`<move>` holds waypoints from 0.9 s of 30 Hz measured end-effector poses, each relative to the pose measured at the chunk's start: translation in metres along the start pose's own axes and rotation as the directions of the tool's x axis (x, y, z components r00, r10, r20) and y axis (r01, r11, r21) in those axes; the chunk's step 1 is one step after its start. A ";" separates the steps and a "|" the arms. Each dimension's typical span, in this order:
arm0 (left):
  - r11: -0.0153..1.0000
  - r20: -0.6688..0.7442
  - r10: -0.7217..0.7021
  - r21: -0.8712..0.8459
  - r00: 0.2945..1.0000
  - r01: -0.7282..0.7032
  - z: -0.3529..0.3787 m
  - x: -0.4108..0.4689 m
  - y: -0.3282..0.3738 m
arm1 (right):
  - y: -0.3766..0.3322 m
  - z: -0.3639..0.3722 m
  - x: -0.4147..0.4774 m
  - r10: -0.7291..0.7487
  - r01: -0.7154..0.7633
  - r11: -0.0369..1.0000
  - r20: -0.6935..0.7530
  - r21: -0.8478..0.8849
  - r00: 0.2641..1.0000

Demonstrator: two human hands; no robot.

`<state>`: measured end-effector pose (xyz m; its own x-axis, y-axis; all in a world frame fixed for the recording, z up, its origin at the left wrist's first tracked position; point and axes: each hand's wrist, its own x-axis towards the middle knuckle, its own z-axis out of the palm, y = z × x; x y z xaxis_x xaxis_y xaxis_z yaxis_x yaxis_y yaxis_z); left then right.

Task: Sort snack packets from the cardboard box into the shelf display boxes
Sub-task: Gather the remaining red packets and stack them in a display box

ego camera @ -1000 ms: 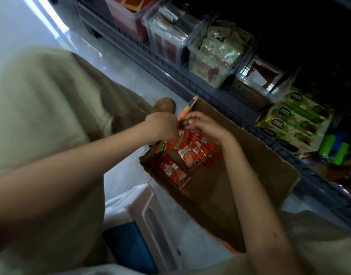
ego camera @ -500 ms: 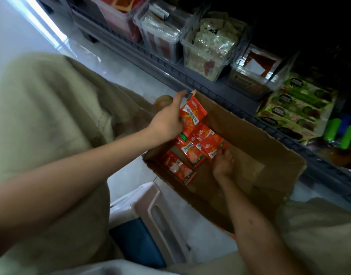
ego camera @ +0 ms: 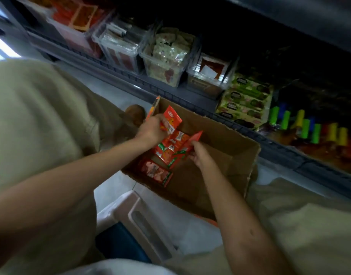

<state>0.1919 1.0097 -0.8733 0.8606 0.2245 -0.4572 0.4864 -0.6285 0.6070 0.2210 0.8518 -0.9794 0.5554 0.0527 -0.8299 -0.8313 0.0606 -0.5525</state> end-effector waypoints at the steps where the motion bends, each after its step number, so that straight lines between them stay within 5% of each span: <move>1: 0.999 0.000 0.009 0.031 1.000 -0.009 0.002 0.001 0.005 | -0.010 0.002 -0.008 -0.029 0.030 0.999 -0.024 0.031 0.999; 5: 0.998 -0.061 0.049 0.046 0.997 -0.046 0.004 -0.001 0.021 | -0.045 0.002 -0.039 -0.221 0.229 0.973 -0.141 0.038 0.965; 10: 0.976 -0.157 0.098 -0.179 0.983 -0.126 0.003 -0.012 0.042 | -0.084 0.002 -0.102 -0.444 0.427 0.882 -0.046 -0.196 0.895; 15: 0.800 -0.157 0.345 -0.467 0.926 -0.377 -0.003 -0.036 0.077 | -0.118 0.005 -0.162 -0.563 0.552 0.732 0.103 -0.400 0.820; 21: 0.604 -0.224 0.353 -0.687 0.908 -0.405 -0.026 -0.056 0.109 | -0.143 -0.009 -0.209 -0.604 0.688 0.629 0.329 -0.362 0.726; 27: 0.556 -0.091 0.418 -0.761 0.904 -0.334 -0.044 -0.065 0.125 | -0.146 -0.027 -0.217 -0.836 0.795 0.222 0.308 -0.564 0.453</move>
<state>0.2031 0.9492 -0.7390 0.9949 0.0076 -0.1004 0.0983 0.1421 0.9850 0.2217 0.8048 -0.7211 0.9535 0.2806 0.1101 0.2446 -0.5070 -0.8265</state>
